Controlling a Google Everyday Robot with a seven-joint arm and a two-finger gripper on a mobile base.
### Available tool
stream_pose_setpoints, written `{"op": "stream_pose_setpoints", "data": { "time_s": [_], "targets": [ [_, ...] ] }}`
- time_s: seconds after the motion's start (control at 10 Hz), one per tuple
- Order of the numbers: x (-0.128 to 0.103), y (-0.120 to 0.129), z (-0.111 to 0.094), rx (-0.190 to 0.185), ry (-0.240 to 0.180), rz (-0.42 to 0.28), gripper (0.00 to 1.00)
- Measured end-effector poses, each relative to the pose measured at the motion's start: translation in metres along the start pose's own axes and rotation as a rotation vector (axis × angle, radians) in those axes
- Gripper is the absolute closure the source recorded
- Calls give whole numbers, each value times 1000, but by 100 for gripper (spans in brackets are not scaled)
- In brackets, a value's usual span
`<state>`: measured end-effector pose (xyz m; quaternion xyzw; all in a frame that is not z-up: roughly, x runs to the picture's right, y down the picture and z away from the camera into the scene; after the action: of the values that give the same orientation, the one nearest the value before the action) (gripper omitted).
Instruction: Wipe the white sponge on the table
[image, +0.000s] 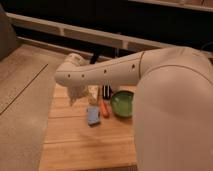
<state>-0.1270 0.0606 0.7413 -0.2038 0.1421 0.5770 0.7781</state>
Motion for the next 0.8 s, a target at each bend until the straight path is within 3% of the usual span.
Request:
{"op": "stream_pose_setpoints", "data": {
  "time_s": [0.2, 0.3, 0.6, 0.8],
  "targets": [
    [1, 0, 1, 3, 3, -1, 35],
    [9, -6, 12, 17, 31, 9, 35],
    [36, -23, 56, 40, 150, 55, 35],
    [44, -28, 81, 54, 225, 38, 35]
  ]
}}
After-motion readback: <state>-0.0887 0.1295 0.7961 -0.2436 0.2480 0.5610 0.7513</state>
